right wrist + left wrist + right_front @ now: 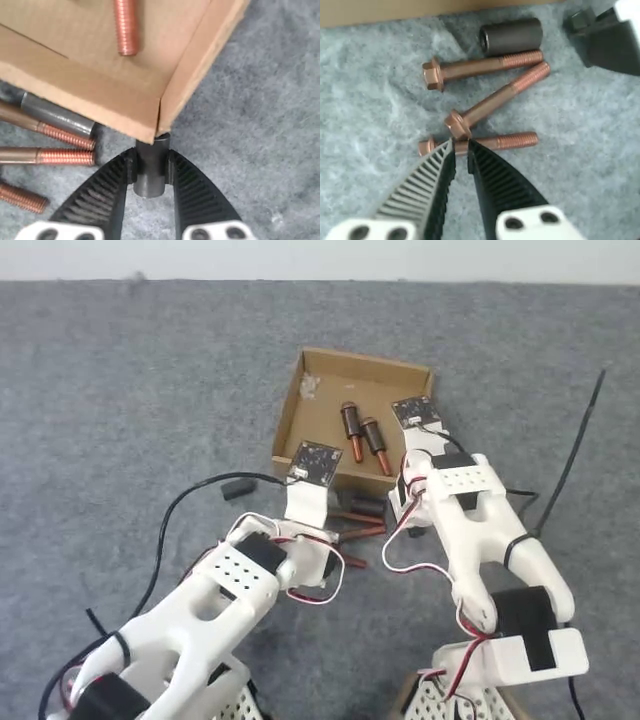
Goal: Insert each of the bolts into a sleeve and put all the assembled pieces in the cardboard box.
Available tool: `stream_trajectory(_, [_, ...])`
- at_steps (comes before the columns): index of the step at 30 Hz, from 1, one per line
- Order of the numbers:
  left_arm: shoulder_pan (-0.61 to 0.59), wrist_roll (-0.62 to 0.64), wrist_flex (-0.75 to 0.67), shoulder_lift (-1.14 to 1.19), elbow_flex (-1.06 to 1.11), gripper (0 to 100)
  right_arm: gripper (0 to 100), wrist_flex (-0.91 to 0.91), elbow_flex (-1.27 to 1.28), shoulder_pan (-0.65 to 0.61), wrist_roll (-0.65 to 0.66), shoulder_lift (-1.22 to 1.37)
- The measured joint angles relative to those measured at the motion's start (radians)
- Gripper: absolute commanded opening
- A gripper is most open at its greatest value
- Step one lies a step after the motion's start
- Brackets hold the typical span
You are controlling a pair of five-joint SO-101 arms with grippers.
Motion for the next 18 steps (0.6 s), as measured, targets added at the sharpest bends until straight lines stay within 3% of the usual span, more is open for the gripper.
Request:
stream_trajectory(6, [0.000,0.000,0.052,0.000,0.000,5,0.6,0.000,0.000,0.002,0.000,0.000])
stream_trajectory(10, [0.000,0.000,0.012,0.000,0.005,6,0.6,0.000,0.000,0.002,0.000,0.000])
stream_trajectory(15, [-0.011,0.109,-0.035,0.000,0.012,23,0.6,0.000,0.000,0.002,0.000,0.000])
stream_trajectory(18, [-0.011,0.147,-0.018,0.000,0.012,24,0.6,0.000,0.000,0.002,0.006,0.000])
